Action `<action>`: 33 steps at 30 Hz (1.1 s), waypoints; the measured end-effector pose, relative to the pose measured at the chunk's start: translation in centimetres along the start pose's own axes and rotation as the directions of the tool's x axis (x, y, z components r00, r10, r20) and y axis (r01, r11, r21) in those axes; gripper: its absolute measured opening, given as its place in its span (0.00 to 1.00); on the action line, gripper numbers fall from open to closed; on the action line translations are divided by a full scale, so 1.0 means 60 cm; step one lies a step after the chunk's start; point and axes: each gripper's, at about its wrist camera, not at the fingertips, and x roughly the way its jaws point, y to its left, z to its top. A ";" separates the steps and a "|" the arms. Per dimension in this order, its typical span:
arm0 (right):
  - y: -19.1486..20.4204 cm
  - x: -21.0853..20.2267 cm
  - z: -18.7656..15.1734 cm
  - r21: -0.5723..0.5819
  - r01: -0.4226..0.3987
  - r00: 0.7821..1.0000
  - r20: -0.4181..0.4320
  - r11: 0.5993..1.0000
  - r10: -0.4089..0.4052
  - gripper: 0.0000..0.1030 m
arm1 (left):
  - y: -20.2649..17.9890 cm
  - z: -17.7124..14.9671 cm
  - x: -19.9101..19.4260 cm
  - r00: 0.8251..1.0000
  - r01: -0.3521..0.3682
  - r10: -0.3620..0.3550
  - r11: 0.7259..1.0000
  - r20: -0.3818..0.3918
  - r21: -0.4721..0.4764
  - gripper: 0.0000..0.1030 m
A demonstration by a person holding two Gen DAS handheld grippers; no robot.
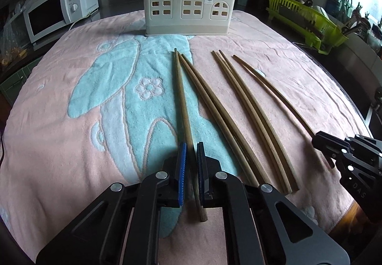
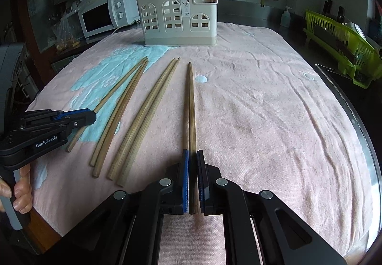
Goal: Organize utensils
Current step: 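Close the left tool on a chopstick while the right tool grasps another, then lift both held chopsticks and carry them above the white holder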
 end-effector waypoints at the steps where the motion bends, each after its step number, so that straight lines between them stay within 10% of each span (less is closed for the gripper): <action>1: 0.001 -0.004 0.002 -0.001 0.001 1.000 0.007 1.000 -0.001 0.06 | 0.007 0.001 -0.003 1.000 -0.006 0.006 1.000 0.004 -0.009 0.06; 33: -0.032 -0.136 0.247 -0.029 -0.097 0.943 0.318 0.995 0.101 0.06 | 0.091 0.164 -0.100 0.950 0.144 -0.120 0.988 0.287 -0.062 0.05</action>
